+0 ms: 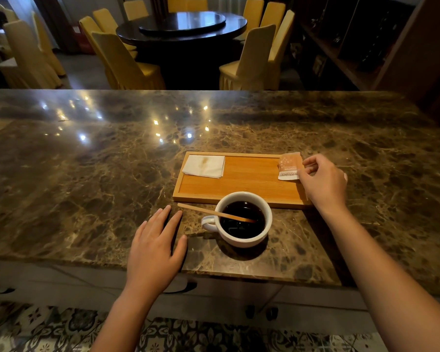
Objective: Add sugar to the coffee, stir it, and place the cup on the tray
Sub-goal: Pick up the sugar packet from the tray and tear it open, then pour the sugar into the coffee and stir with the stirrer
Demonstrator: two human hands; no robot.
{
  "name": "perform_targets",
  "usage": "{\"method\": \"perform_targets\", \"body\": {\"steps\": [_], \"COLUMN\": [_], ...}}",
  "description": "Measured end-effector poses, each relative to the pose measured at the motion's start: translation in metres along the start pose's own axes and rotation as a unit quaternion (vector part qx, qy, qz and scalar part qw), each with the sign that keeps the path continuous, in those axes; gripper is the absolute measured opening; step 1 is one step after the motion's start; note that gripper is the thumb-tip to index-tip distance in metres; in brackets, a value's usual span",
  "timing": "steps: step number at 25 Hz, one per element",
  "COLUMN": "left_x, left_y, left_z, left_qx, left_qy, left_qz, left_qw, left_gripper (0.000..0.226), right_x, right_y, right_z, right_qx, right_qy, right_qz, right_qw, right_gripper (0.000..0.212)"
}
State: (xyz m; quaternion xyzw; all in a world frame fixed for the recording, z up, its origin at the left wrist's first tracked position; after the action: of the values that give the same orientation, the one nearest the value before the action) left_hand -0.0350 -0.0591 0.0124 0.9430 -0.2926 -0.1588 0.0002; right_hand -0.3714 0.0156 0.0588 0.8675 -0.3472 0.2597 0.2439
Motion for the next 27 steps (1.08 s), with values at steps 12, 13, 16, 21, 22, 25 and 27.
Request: {"method": "perform_targets", "body": {"steps": [12,13,16,21,22,25,27], "left_x": [-0.001,-0.001,-0.001,-0.002,-0.002,-0.009,-0.019], "left_y": [0.0,0.001,0.001,0.001,0.001,0.001,0.004], "left_z": [0.0,0.0,-0.001,-0.001,-0.002,-0.015,-0.023], "left_qx": [-0.009,-0.01,-0.01,0.004,0.005,-0.015,-0.024], "left_qy": [-0.006,-0.007,-0.011,-0.021,-0.03,-0.177,-0.291], "left_qz": [0.004,0.004,0.001,0.007,0.007,0.026,0.049], "left_qw": [1.0,1.0,1.0,1.0,1.0,0.984,0.955], "left_gripper": [0.055,0.054,0.052,0.049,0.05,0.049,0.043], "right_x": [0.018,0.017,0.016,0.03,0.04,0.092,0.133], "right_y": [-0.019,-0.018,-0.017,-0.018,-0.021,-0.04,-0.06], "right_z": [0.038,0.038,0.037,0.02,0.013,-0.007,-0.007], "right_qx": [0.171,0.174,0.178,0.167,0.159,0.148,0.182], "right_qy": [-0.197,-0.2,-0.189,-0.138,-0.116,-0.027,0.012], "right_qz": [-0.198,-0.195,-0.189,-0.169,-0.18,-0.269,-0.328], "right_qw": [0.945,0.944,0.947,0.961,0.964,0.951,0.927], "right_gripper": [0.039,0.039,0.039,0.038,0.036,0.031,0.029]}}
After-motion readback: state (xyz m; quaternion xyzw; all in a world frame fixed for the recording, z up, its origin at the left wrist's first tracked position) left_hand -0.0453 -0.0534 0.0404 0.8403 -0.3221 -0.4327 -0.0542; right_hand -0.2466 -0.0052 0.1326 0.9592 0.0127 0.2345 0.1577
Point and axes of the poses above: each hand's wrist, its own y-axis towards the middle knuckle, its own z-axis out of the palm, x = y × z, the point moved 7 cm from there along y, towards the middle knuckle, and after that the axes turned 7 degrees about x, right-handed, at the moved point
